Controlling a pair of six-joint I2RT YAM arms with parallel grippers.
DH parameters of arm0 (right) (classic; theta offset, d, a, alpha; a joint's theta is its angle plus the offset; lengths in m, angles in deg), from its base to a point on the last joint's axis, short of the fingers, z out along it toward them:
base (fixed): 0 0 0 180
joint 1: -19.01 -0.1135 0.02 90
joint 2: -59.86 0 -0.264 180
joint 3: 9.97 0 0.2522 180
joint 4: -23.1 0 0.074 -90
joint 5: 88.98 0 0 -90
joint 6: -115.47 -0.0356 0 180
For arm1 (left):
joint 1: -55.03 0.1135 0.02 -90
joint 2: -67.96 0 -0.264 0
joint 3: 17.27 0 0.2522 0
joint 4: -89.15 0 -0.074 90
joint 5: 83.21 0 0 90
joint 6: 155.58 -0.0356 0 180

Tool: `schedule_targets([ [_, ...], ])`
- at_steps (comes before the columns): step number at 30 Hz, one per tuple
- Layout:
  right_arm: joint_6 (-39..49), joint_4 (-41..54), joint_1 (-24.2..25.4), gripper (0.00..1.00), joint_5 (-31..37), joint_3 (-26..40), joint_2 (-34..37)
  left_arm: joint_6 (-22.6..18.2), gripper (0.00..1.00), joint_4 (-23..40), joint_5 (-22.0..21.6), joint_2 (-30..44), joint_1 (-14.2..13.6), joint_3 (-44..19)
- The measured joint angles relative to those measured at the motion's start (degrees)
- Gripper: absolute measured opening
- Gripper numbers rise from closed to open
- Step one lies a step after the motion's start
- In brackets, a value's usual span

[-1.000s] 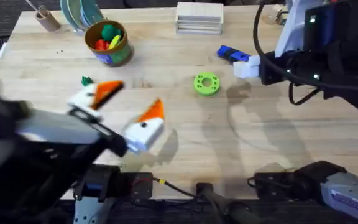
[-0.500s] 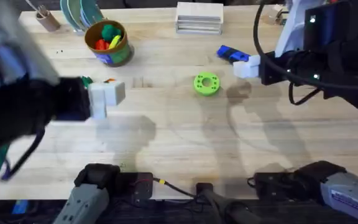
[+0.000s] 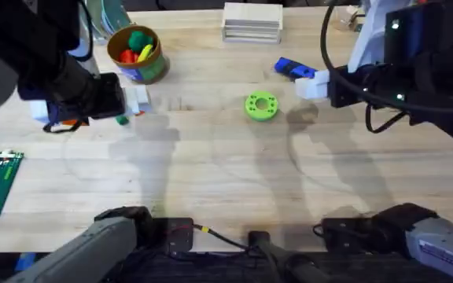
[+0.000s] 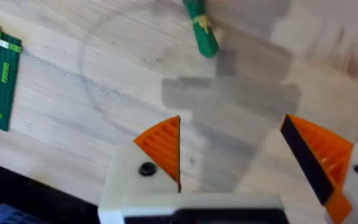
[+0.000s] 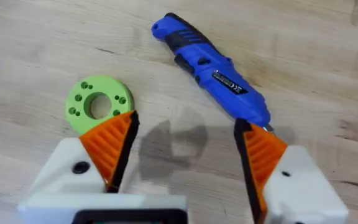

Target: Pick up the gripper from the table and insert it into the empty holder that is missing its gripper. Then pick up a screw, insert it into the mounting hole, and use the screwdriver to tighten it. Finally, clean up the table by picking up the vegetable and placing it into the bucket.

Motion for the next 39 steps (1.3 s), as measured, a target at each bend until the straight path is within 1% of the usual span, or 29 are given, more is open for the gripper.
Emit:
schedule_targets([
  [3, 0.0, 0.0, 0.0, 0.979, 0.0, 0.0, 0.0, 2.28, 0.99, -3.91, 0.88, 2.85, 3.95, 0.0],
  [7, 0.0, 0.0, 0.0, 0.98, 0.0, 0.0, 0.0, 7.65, 0.991, -8.84, 3.16, 6.67, 9.48, 0.0],
  [11, 0.0, -0.01, 0.0, 0.979, 0.0, 0.0, 0.0, 10.79, 0.992, -13.3, 3.89, 10.02, 13.46, 0.0],
  [13, 0.0, 0.01, 0.0, 0.979, 0.0, 0.0, 0.0, 11.62, 0.993, -15.44, 3.91, 11.61, 14.63, 0.0],
  [15, 0.0, 0.01, 0.0, 0.98, 0.0, 0.0, 0.0, 12.13, 0.993, -17.31, 3.89, 13.39, 15.11, 0.0],
  [20, 0.0, 0.01, 0.0, 0.98, 0.0, 0.0, 0.0, 12.54, 0.993, -20.94, 4.31, 18.01, 15.09, 0.0],
  [27, 0.0, 0.01, 0.0, 0.98, 0.0, 0.0, 0.0, 12.7, 0.993, -21.83, 4.29, 24.73, 15.09, 0.0],
  [31, 0.0, -0.01, 0.0, 0.98, 0.0, 0.0, 0.0, 12.7, 0.993, -23.93, 4.31, 28.23, 15.09, 0.0],
  [35, 0.0, -0.12, 0.0, 0.98, 0.0, 0.0, 0.0, 12.7, 0.998, -26.75, 4.29, 30.02, 15.09, 0.0],
  [39, 0.0, -0.19, 0.0, 0.98, 0.0, 0.0, 0.0, 12.7, 0.97, -28.84, 4.29, 30.08, 15.09, 0.0],
])
